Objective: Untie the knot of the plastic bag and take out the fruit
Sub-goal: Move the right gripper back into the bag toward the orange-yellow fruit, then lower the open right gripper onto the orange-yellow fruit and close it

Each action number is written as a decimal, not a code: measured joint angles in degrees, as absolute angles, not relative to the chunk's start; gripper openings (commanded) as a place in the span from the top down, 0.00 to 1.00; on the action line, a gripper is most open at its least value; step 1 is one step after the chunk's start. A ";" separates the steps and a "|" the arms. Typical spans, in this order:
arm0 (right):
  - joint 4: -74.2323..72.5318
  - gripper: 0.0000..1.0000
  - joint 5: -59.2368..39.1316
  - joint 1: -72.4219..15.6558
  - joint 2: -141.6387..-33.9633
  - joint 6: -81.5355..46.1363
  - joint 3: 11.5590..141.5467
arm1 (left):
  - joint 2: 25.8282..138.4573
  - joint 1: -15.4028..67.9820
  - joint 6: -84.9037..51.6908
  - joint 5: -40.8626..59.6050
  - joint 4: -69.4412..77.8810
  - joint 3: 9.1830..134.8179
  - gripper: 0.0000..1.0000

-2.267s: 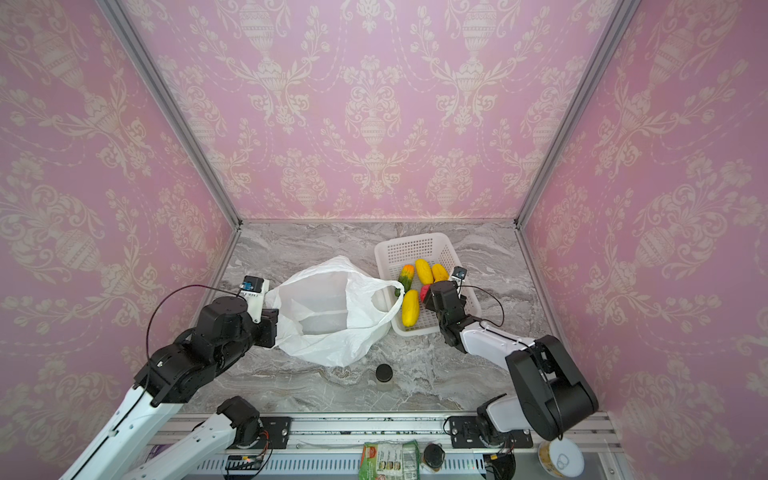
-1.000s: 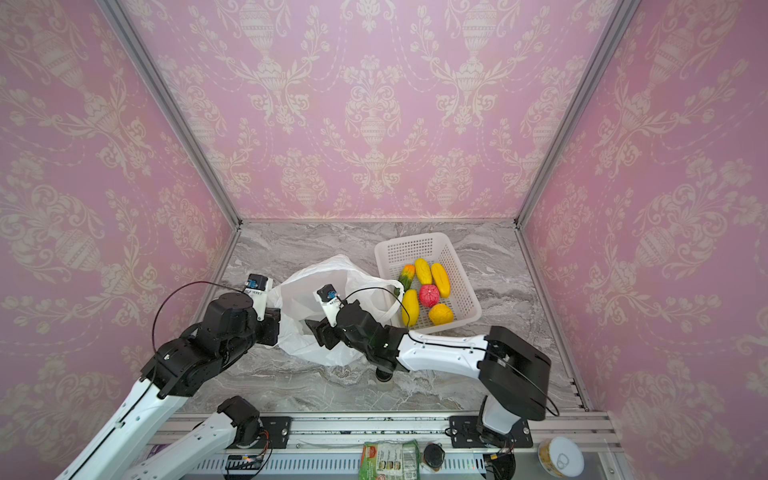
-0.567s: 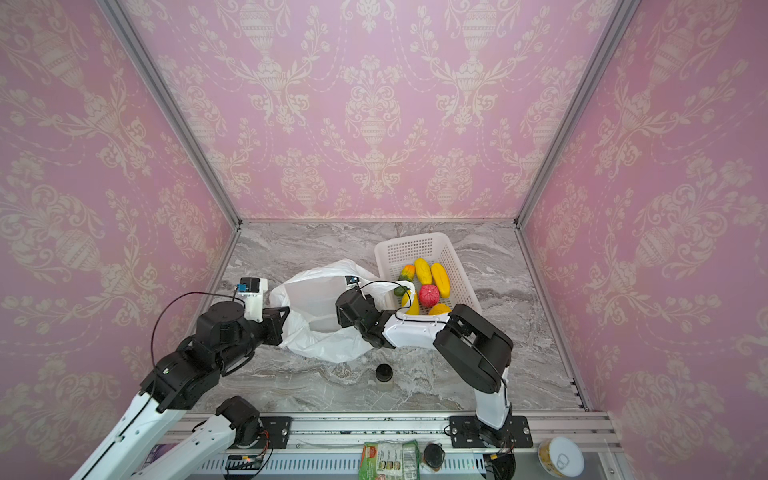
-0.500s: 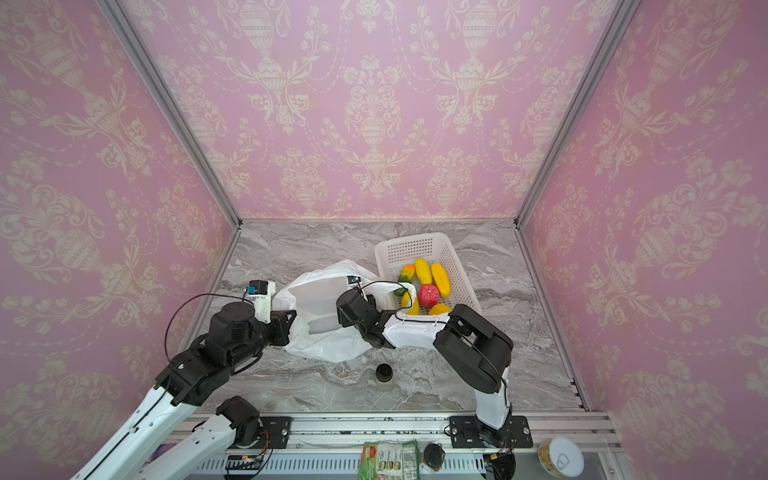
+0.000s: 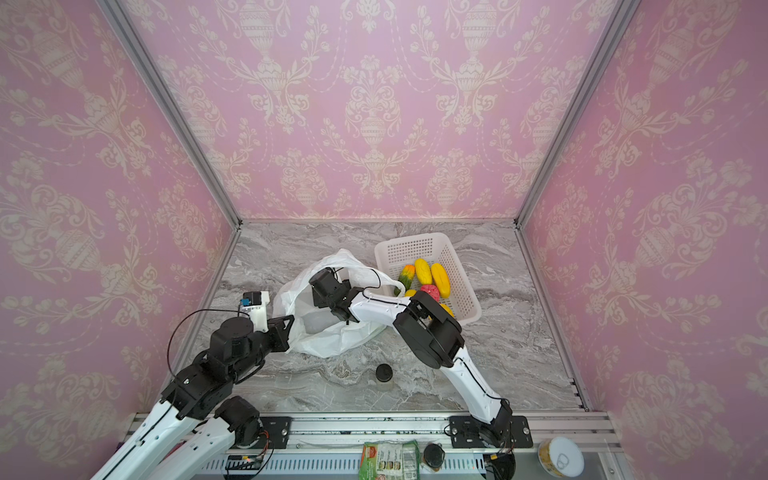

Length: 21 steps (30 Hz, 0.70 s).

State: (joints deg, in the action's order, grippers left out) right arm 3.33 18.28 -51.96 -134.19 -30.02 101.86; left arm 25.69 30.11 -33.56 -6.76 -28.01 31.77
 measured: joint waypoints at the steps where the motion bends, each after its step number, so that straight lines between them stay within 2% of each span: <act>1: 4.86 0.23 17.26 -51.94 -136.75 -29.71 106.21 | 23.94 30.11 -33.54 -7.94 -28.84 31.86 1.00; 8: 18.00 0.22 9.74 -52.47 -153.75 -26.09 142.76 | 15.55 30.11 -32.84 -14.02 -34.28 34.24 1.00; 11: 21.10 0.20 8.29 -53.32 -154.36 -23.88 148.07 | 15.07 30.11 -32.42 -14.35 -34.87 35.22 1.00; 15: 21.45 0.17 12.62 -55.42 -147.98 -20.56 139.57 | 17.45 30.11 -32.03 -12.01 -34.11 35.20 1.00; 21: 18.00 0.14 19.00 -56.21 -134.96 -19.42 115.18 | 24.86 30.11 -32.03 -6.22 -29.02 32.38 1.00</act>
State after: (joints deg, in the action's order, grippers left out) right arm 18.00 19.00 -56.21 -134.96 -19.42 115.18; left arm 24.86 30.11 -32.03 -6.22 -29.02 32.38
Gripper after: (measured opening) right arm 0.836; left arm 0.046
